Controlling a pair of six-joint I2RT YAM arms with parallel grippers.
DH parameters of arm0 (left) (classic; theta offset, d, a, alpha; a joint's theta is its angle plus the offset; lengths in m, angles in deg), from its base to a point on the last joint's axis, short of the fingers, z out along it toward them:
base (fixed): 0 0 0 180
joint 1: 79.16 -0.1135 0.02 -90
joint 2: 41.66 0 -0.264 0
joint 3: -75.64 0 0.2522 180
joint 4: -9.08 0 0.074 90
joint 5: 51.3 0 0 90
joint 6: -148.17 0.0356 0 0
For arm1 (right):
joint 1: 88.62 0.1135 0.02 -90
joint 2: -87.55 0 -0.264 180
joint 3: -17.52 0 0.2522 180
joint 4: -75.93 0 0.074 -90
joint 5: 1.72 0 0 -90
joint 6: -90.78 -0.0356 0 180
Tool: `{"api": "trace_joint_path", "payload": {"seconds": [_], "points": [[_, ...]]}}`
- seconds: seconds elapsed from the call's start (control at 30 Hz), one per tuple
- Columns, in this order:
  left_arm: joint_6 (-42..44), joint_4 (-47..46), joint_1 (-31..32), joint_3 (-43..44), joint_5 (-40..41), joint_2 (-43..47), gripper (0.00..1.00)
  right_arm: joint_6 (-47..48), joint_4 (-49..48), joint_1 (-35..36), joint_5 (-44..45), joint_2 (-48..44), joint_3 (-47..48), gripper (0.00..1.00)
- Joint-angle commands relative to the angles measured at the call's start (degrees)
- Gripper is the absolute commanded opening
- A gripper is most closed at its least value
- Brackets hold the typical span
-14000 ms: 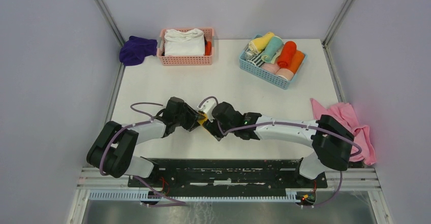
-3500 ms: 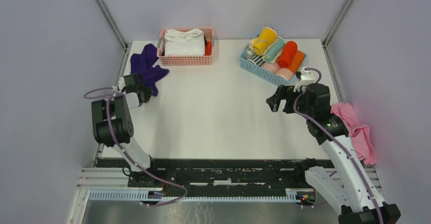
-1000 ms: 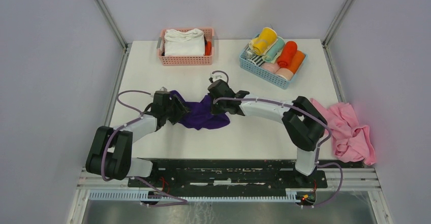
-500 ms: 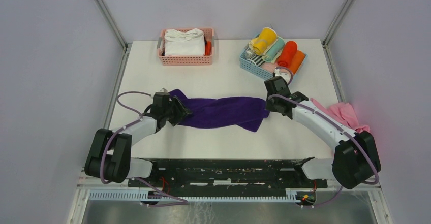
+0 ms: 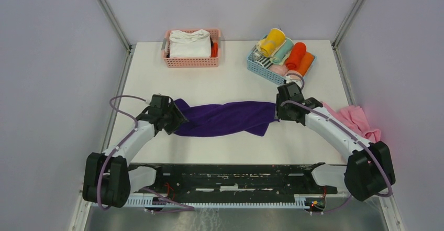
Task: Roll the towels
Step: Flatten out the towel at the center of the board.
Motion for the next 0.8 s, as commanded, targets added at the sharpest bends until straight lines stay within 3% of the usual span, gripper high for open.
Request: {"api": "trace_joint_path", "payload": {"seconds": [0.0,0.3,0.77], "points": [[3.18,6.01,-3.32,1.74,3.78,0.79,0.64,0.05,-4.26,-4.24,-4.51,2.54,-1.5,0.54],[3.05,6.64,-12.21,1.28,4.51,-1.85,0.56,0.11,-8.76,-5.81,-9.06,5.28,-2.87,0.54],[5.13,5.65,-14.39,5.17,7.29,-10.4,0.49,1.95,-10.62,-7.24,-10.58,2.12,-5.94,0.55]]}}
